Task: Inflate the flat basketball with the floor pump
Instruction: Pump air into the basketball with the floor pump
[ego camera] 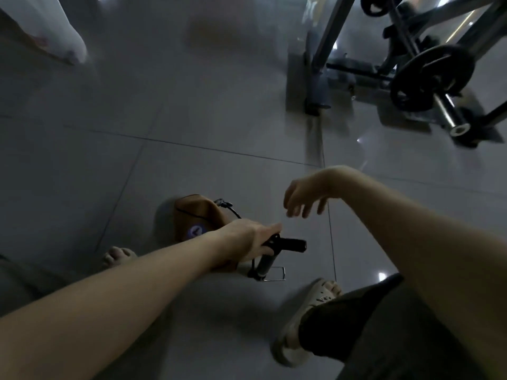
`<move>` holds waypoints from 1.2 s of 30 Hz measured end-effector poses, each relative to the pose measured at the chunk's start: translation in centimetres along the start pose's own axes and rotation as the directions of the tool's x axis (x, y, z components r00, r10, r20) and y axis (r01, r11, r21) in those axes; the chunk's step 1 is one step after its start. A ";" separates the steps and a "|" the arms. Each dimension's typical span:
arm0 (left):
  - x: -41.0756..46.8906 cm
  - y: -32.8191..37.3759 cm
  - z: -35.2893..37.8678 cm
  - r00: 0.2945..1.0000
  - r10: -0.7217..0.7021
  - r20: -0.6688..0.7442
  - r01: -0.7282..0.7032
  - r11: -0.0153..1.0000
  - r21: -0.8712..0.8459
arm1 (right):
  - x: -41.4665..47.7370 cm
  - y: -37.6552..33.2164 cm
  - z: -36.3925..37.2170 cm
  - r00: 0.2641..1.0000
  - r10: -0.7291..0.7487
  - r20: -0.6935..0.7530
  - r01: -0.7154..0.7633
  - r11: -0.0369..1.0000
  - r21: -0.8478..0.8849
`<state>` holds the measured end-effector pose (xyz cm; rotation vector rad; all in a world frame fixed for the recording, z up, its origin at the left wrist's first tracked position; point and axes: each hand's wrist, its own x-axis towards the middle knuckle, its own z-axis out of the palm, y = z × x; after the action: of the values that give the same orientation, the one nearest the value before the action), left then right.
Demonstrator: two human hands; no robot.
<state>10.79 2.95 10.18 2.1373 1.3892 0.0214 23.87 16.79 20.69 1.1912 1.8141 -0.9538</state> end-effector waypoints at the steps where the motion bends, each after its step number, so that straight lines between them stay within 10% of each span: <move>1: -0.2 0.2 -0.2 0.999 -0.027 0.023 0.027 0.999 -0.017 | -1.0 -1.2 0.6 0.999 0.027 0.042 -0.021 0.990 -0.143; 6: -0.9 0.3 0.7 0.999 -0.037 -0.015 0.037 0.999 0.014 | -1.4 -3.1 6.0 0.973 0.131 0.189 -0.019 0.866 -0.500; 17: -0.4 1.2 -0.5 0.976 -0.216 0.032 0.211 0.971 0.116 | 1.3 -0.7 8.0 0.996 0.033 0.083 -0.014 0.975 -0.223; 25: -2.9 8.3 -15.9 0.974 -0.227 0.005 0.226 0.970 0.091 | -9.6 -0.4 0.6 0.995 -0.038 -0.095 0.038 0.999 0.000; 36: -0.2 5.4 -3.8 0.952 -0.278 0.131 0.263 0.957 0.124 | 0.3 0.7 10.1 0.995 -0.004 -0.102 -0.024 0.962 -0.272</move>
<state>14.01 3.00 15.99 1.9671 1.6125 -0.3172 26.36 8.24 15.88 1.0899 1.9449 -0.6200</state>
